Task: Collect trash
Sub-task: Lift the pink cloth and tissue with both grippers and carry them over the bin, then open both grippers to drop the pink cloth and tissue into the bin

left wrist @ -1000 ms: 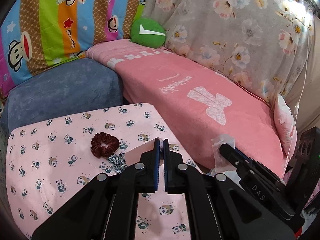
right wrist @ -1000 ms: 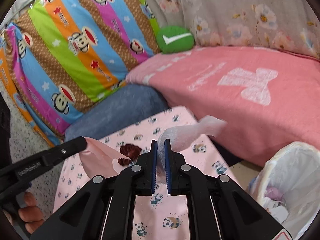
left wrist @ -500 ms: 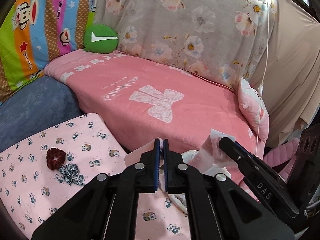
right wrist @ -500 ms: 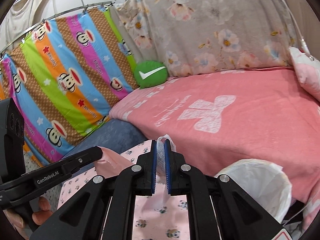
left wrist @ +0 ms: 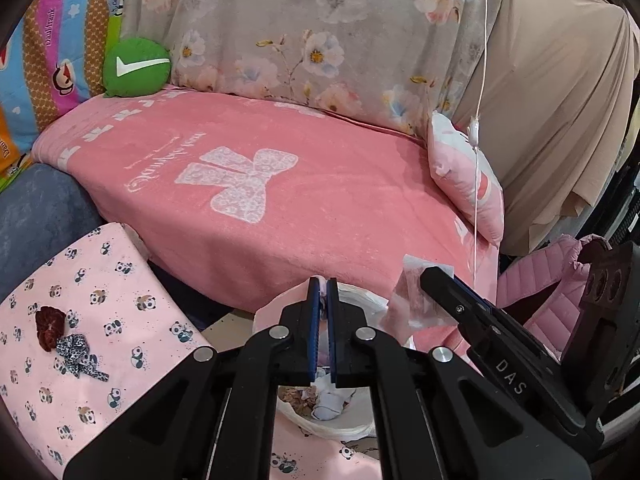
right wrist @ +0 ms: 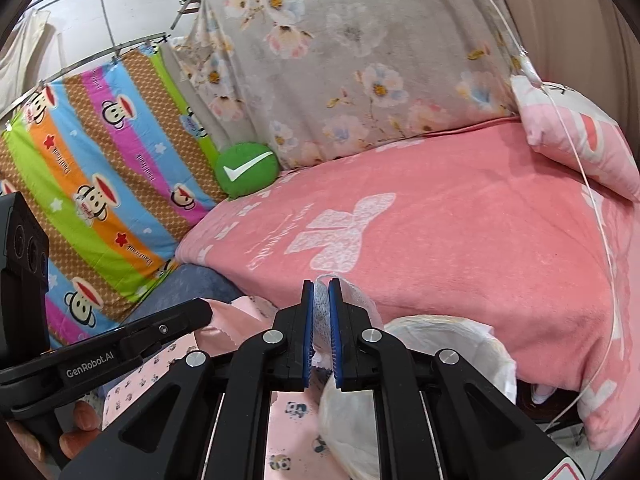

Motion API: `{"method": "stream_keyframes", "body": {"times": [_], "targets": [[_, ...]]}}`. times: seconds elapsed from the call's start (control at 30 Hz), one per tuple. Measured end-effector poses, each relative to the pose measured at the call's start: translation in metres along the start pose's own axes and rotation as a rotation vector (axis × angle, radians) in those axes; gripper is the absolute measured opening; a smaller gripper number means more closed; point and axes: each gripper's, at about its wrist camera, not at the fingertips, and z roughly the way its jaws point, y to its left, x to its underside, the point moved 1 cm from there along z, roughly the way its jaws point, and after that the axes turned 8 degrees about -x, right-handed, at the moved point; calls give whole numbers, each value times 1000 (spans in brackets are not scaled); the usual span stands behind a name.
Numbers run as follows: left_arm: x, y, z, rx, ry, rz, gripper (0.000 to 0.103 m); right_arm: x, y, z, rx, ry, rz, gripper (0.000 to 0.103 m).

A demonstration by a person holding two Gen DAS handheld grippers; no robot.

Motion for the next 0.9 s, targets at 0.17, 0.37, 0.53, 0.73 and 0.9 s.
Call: {"method": "stream_keyframes", "body": {"times": [0.17,0.37,0.53,0.73,0.9], "targets": [[2,-12,10,20,17,3,3,1,-18,0,16,14,27,9],[4,-15,19,28,51,-16,15,5,-31,2,24,25,45,9],[4,-14,16,8,15,-31,55,6,-34,3,26,26,50,9],[4,-8,14,-22,8,-38,57,9,-35,5,22,32,70,15],[6,-1,12,-41,5,-52,57,9,-32,5,21,33,63,21]]}}
